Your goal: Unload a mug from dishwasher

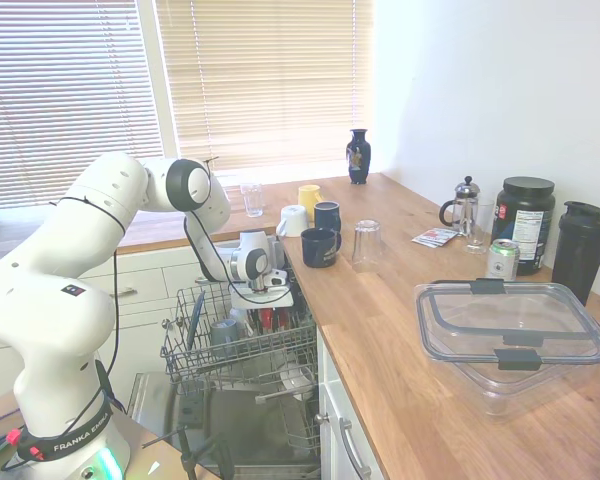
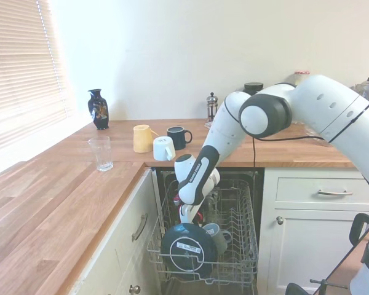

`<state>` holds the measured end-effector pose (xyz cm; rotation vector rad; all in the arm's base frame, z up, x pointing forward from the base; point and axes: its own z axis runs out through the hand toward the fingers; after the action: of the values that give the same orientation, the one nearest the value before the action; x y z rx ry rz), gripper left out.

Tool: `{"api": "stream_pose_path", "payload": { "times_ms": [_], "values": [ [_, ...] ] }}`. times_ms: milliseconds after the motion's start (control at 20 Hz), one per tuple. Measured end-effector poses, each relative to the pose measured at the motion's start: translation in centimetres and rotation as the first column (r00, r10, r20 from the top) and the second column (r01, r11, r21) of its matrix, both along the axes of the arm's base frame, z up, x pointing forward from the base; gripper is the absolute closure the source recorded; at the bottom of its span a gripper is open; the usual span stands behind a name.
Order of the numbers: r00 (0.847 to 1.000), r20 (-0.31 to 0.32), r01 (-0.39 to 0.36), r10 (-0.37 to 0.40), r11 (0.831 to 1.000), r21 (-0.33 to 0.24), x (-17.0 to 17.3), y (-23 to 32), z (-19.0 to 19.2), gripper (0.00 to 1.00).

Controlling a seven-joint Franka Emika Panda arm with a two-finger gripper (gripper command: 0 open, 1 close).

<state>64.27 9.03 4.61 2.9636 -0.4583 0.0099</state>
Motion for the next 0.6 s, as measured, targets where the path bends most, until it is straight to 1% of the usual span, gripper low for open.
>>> {"api": "stream_pose_path", "payload": {
  "times_ms": [600],
  "values": [
    [1.000,0.013,-0.004,0.004,1.000,-0.021,-0.18,-0.26,-0.10,1.00]
  ]
}}
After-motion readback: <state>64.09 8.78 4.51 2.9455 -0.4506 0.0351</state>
